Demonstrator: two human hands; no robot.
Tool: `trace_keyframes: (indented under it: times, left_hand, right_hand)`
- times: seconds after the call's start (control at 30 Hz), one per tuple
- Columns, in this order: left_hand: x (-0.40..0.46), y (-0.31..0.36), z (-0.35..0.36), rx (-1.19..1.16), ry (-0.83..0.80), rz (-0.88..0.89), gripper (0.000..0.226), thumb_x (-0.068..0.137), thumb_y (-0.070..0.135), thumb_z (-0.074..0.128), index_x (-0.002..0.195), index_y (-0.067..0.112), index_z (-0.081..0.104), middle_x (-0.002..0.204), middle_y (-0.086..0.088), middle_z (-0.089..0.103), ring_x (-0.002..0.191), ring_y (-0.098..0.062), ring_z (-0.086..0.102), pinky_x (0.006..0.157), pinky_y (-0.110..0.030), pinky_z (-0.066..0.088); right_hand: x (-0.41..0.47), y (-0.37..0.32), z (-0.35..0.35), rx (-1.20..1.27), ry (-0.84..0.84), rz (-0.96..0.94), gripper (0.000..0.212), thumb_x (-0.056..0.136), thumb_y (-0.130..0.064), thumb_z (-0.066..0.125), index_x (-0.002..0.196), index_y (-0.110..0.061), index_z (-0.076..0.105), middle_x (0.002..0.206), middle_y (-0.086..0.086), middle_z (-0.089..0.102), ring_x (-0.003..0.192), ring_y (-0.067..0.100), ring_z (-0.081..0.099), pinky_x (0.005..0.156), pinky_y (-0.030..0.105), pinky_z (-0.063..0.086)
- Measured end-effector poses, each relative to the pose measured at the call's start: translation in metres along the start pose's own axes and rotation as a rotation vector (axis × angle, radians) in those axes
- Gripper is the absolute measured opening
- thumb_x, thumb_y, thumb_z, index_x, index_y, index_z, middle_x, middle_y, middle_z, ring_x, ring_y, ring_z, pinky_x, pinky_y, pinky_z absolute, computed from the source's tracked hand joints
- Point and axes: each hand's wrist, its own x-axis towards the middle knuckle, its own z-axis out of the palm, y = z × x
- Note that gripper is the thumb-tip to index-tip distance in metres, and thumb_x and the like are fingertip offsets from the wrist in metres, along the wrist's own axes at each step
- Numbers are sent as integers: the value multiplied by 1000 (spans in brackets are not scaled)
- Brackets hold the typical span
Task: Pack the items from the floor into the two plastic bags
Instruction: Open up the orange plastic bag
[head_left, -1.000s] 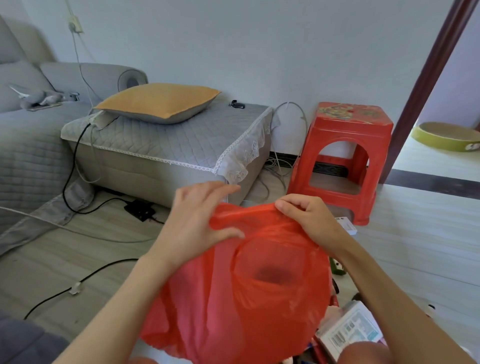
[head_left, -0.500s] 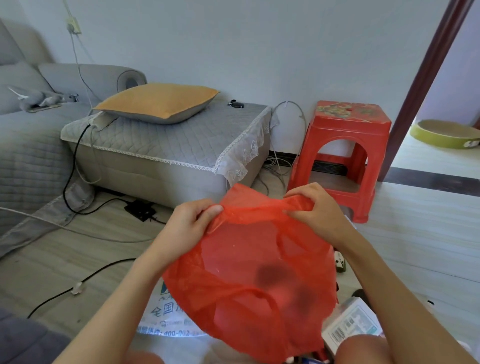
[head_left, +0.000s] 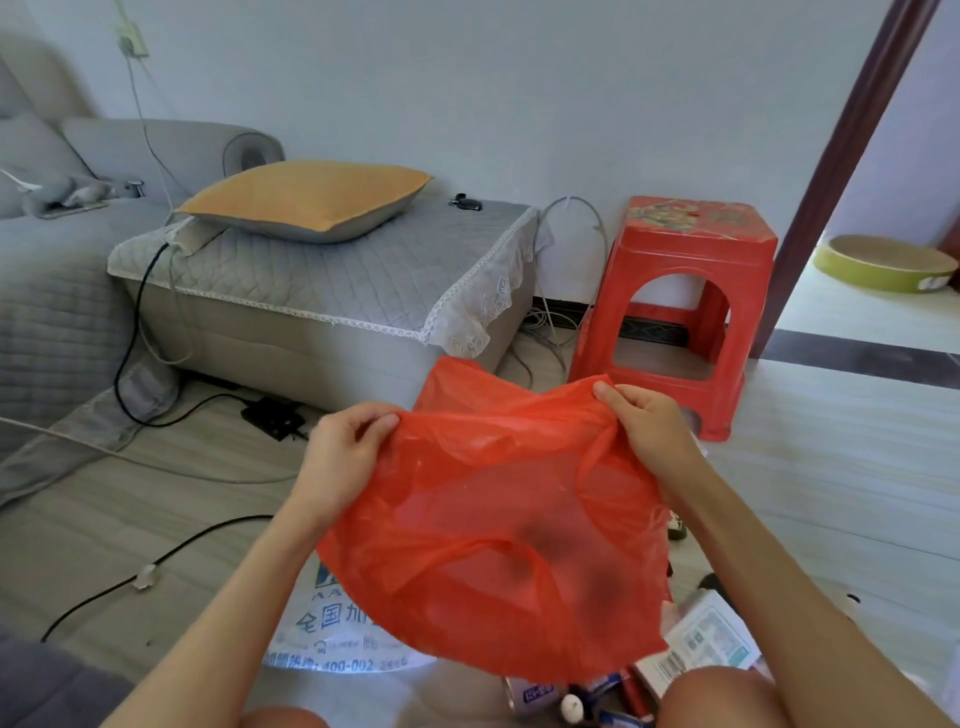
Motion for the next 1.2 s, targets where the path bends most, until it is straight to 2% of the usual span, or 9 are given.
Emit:
trace_keyframes:
  times: [0.1,0.17,0.3,0.47,0.6,0.7,0.83,0.97,1.2]
  left_hand:
    - [-3,1,10,210,32,105,26,92,9,44,105,9,67,98,-7,68,97,-26,62,81,-22,40]
    - [-7,19,13,179,76,321,35,90,27,41,117,14,59,103,0,62,100,-21,58,87,-28,42]
    - [-14,49,30,212,-296,674,62,83,39,57,137,30,30,132,5,43,124,-6,38,107,-18,27]
    - [-11,46,35,153,-239,658,51,82,-6,50,128,14,51,119,-2,55,112,-7,48,98,-5,30]
    - [-6,42,32,282,-46,517,40,78,-7,42,110,4,64,105,-12,68,100,-26,62,88,-20,36]
    - [-2,33,29,323,13,302,39,85,-7,44,118,6,60,116,-13,65,108,-29,59,91,-25,36]
    - [1,25,14,293,110,96,26,92,4,44,108,8,64,106,-15,68,102,-32,60,86,-35,43]
    - [1,16,3,324,152,67,20,91,8,45,97,6,64,95,-17,70,93,-35,62,80,-41,46]
    - [-6,23,-13,240,-63,244,16,89,18,51,89,13,67,81,-3,65,84,-27,54,72,-29,34]
  right_hand:
    - [0,-1,9,-25,51,-65,37,93,-27,52,58,-15,57,54,-3,48,48,0,43,50,14,37]
    - [0,-6,15,0,74,-94,35,93,-25,53,59,-18,59,48,-11,53,44,-5,47,48,7,37]
    - [-5,-11,28,72,5,-112,29,92,-25,54,64,-20,62,45,-16,55,44,-9,47,47,5,36]
    - [-3,-9,29,83,-50,-96,14,88,-20,60,93,-9,68,68,-7,60,53,-10,53,56,4,41]
    - [-3,-8,20,-39,108,-227,13,87,-17,61,99,-22,63,88,-2,60,81,5,57,78,22,47]
    - [-18,-23,30,-90,172,-536,15,84,-10,61,92,-23,62,88,-7,59,79,1,56,75,16,44]
    - [-37,-22,56,-338,-120,-794,11,78,-14,65,89,-11,63,79,-7,54,70,-8,47,70,4,36]
    - [-37,-7,62,-618,-343,-575,25,84,-29,65,103,-14,59,83,-1,67,82,18,65,80,32,47]
    - [-10,-11,47,-595,51,-725,55,72,-42,67,116,-10,55,117,5,56,112,16,48,95,29,37]
